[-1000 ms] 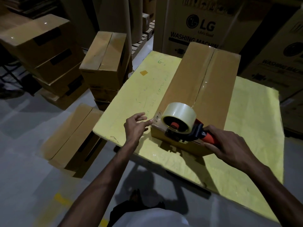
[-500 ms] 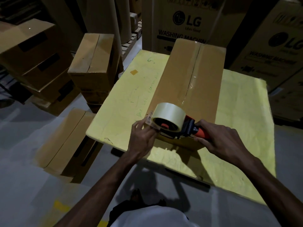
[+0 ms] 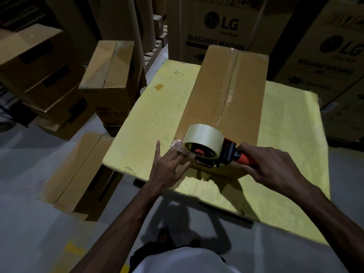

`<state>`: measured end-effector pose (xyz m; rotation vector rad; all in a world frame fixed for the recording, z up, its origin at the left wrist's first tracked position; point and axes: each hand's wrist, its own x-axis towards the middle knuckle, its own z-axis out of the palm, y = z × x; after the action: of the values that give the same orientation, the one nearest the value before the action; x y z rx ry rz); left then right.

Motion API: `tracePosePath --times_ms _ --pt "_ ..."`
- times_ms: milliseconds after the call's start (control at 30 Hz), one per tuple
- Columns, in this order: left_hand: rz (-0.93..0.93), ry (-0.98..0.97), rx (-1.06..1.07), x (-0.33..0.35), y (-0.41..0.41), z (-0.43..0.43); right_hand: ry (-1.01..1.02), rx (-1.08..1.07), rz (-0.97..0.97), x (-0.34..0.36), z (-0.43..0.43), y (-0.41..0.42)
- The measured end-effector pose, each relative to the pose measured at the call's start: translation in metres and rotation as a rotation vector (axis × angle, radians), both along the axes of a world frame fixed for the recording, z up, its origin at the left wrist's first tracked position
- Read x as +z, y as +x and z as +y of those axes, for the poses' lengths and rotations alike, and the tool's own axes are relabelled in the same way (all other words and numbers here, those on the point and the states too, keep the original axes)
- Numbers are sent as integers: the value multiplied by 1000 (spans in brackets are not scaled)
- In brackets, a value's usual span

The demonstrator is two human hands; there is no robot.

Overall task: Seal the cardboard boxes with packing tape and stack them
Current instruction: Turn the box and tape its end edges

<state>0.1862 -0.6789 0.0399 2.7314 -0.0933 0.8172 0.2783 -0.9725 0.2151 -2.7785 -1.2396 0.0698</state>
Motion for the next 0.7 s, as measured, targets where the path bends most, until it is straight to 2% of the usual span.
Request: tracePosePath --times_ms 433,567,700 --pt "12 113 -19 -8 3 7 -56 -68 -92 18 -57 7" --pt "31 86 42 -5 3 -4 -66 -78 -113 14 -58 4" --pt "95 177 119 -3 0 -35 -63 -71 -139 13 -55 2"
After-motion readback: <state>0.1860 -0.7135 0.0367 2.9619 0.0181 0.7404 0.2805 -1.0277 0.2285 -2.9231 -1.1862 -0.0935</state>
